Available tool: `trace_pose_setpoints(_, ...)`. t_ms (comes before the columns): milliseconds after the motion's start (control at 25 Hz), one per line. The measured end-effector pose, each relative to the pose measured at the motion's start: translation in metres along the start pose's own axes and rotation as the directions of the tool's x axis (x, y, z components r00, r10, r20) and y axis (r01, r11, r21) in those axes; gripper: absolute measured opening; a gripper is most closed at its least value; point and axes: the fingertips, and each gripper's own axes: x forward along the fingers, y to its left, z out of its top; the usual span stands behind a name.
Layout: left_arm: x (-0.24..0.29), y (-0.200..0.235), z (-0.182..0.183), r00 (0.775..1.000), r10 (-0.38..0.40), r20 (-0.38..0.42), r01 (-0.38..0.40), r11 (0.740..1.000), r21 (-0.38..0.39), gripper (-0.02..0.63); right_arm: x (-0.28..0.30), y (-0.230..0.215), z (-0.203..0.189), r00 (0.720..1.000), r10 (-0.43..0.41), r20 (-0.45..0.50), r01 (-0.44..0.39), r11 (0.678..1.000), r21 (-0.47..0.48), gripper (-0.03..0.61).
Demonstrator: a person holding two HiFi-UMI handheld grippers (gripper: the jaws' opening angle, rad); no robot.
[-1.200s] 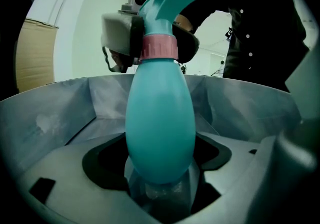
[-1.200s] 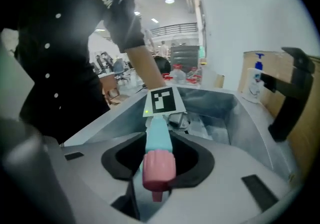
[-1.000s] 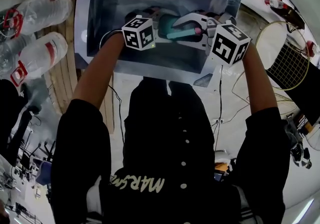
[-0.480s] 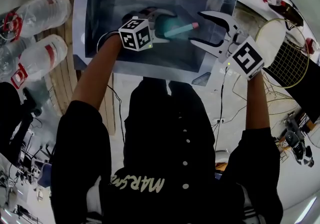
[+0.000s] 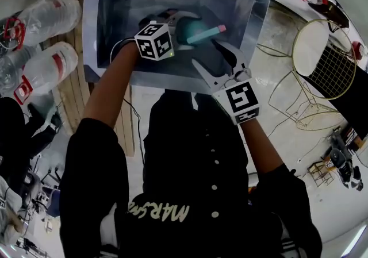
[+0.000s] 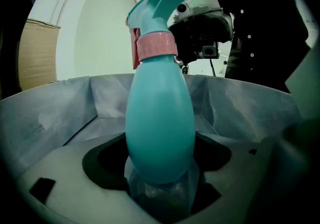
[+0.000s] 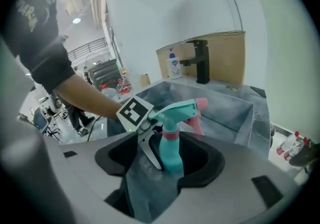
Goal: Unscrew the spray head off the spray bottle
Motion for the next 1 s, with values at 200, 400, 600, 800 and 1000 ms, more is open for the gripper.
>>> trace_pose_setpoints(200, 0.000, 0.000, 0.000, 1.000, 0.016, 0.000, -0.016, 1.000, -0.008, 0.390, 0.012, -0.002, 0.005, 0.992, -0.126, 0.005, 0.126, 0.992, 0.006, 0.249)
trace_pose_setpoints(400, -0.001, -0.002, 0.001, 1.000, 0.018, -0.009, -0.018, 1.000, 0.019, 0.390, 0.019, -0.002, 0.005, 0.987, -0.161, -0.012, 0.161, 0.987, -0.005, 0.273)
trace_pose_setpoints(600, 0.002, -0.003, 0.002, 1.000, 0.020, -0.012, -0.019, 0.999, 0.030, 0.390, 0.026, -0.007, 0.007, 0.983, -0.184, -0.018, 0.184, 0.983, -0.018, 0.267)
trace_pose_setpoints(800, 0.002, -0.004, 0.001, 1.000, 0.015, -0.016, -0.015, 0.999, 0.032, 0.390, 0.034, -0.014, 0.011, 0.972, -0.233, -0.009, 0.232, 0.969, -0.083, 0.206)
trace_pose_setpoints(1000, 0.002, -0.004, 0.002, 1.000, 0.010, -0.017, -0.010, 0.999, 0.031, 0.390, 0.039, -0.019, 0.010, 0.981, -0.193, 0.006, 0.191, 0.966, -0.175, 0.170)
